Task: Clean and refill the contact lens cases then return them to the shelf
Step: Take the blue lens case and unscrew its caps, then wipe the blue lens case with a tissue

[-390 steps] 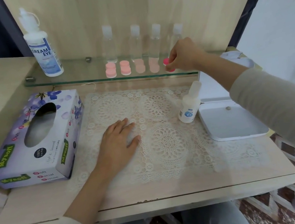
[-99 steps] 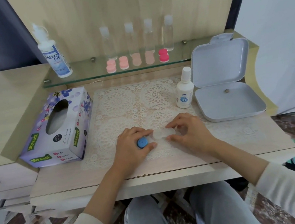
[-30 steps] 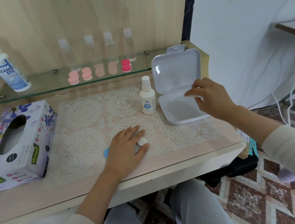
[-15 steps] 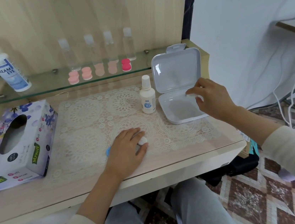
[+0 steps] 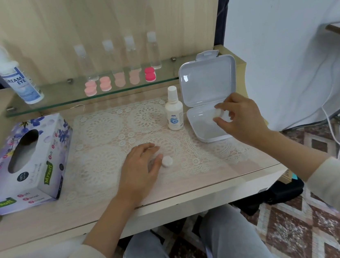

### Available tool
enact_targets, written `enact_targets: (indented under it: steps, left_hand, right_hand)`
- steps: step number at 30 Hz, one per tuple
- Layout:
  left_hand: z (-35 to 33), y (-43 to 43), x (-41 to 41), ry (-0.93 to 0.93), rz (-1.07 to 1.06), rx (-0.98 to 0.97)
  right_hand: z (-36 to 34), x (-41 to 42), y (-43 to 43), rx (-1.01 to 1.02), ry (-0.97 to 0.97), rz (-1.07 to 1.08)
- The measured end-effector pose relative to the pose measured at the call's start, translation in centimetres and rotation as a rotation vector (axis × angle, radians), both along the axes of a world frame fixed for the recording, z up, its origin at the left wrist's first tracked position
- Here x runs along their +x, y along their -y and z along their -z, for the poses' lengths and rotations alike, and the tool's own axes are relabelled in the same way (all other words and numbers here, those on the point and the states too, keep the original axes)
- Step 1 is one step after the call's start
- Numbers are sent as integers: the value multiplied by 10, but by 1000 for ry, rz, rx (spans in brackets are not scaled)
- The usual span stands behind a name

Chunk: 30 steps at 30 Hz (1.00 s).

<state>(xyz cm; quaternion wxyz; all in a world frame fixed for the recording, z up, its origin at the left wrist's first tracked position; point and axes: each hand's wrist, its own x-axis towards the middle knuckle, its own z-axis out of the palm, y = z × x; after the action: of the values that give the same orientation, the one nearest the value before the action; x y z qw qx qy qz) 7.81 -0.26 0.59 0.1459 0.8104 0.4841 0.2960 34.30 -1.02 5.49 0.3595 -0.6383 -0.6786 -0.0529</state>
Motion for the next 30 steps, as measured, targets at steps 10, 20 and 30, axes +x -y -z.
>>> enact_targets:
  steps: [10, 20, 30]
  left_hand:
    - [1, -15, -61, 31, -257, -65]
    - [17, -16, -88, -225, -285, -87]
    - [5, -18, -99, -285, -254, -44]
  right_hand:
    - [20, -103, 3, -362, -362, -242]
    - [54, -131, -1, -271, -103, -229]
    - [52, -129, -8, -274, -183, -236]
